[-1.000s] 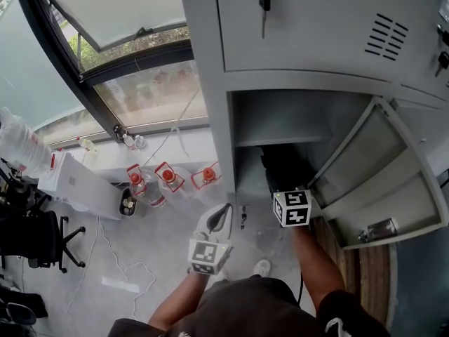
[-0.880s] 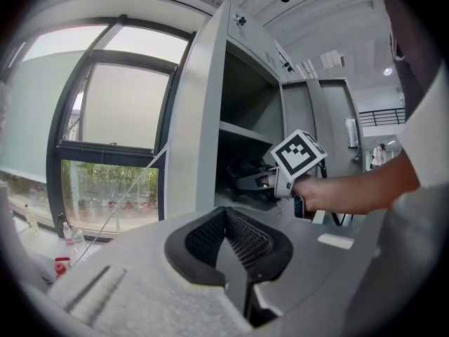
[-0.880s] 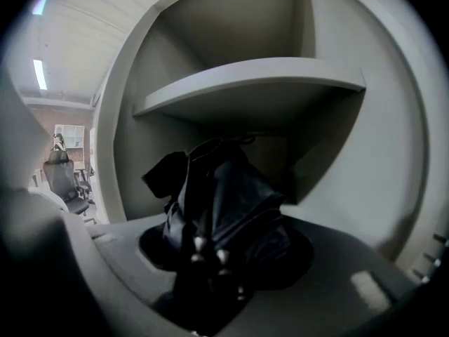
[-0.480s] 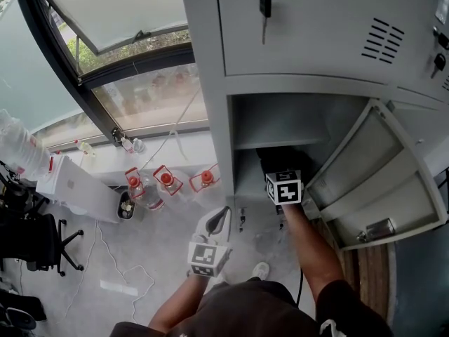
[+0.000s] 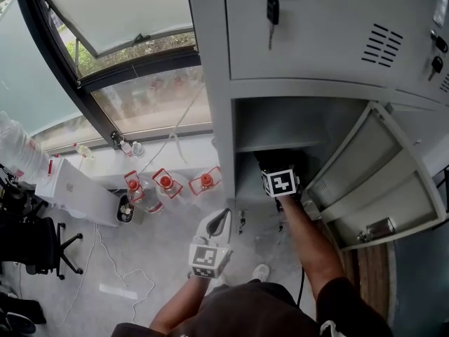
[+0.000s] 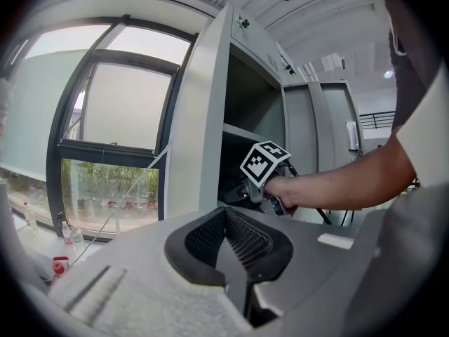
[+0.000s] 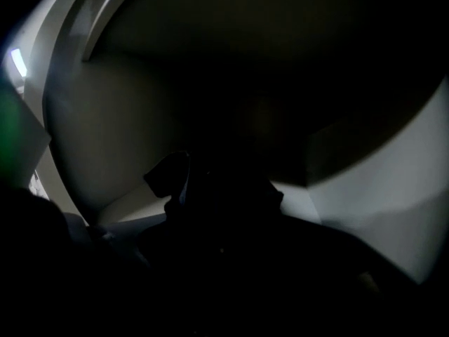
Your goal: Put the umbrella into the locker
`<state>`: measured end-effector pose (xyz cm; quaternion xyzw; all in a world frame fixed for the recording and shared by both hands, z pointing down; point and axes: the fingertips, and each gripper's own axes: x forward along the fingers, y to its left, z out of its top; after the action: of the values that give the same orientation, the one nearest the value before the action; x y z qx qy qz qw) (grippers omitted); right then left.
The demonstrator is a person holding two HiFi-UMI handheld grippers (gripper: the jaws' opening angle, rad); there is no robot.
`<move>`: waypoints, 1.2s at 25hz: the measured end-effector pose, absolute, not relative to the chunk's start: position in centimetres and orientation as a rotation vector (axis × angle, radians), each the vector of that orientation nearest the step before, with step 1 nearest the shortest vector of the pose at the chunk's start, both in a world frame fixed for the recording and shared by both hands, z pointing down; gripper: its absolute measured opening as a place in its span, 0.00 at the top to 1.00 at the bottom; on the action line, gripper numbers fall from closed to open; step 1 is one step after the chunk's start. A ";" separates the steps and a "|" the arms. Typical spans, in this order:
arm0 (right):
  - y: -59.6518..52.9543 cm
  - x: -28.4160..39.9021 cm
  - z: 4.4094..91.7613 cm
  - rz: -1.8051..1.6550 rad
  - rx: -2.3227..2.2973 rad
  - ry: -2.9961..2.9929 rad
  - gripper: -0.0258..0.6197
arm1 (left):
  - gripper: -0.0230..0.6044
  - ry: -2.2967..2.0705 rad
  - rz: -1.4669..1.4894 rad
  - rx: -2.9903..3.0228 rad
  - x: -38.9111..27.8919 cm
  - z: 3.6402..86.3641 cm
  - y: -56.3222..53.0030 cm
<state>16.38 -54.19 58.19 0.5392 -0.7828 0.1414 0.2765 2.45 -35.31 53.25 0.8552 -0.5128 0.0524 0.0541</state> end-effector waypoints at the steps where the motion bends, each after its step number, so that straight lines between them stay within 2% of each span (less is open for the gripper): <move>1: -54.2 16.3 58.3 0.384 1.442 -2.097 0.59 | 0.96 -1.553 0.159 2.600 2.5 53.2 -35.3; 6: -53.9 15.7 58.6 0.359 1.434 -2.107 0.56 | 0.96 -1.550 0.145 2.591 2.4 52.8 -35.3; 11: -53.0 16.3 57.4 0.334 1.491 -2.147 0.42 | 0.96 -1.567 0.127 2.589 1.7 52.3 -35.2; 15: -50.8 17.0 55.7 0.307 1.514 -2.181 0.39 | 0.96 -1.582 0.136 2.572 1.0 52.3 -35.0; 27: -41.5 16.7 48.3 0.114 1.547 -2.366 0.39 | 0.96 -1.572 0.100 2.611 1.5 50.8 -35.6; 30: -39.7 16.3 48.5 0.096 1.555 -2.369 0.47 | 0.96 -1.559 0.093 2.627 1.9 50.2 -35.5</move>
<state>16.29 -39.67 48.52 0.5421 -0.8257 0.0335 0.1527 1.92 -35.53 50.20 0.8587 -0.5097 0.0303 0.0426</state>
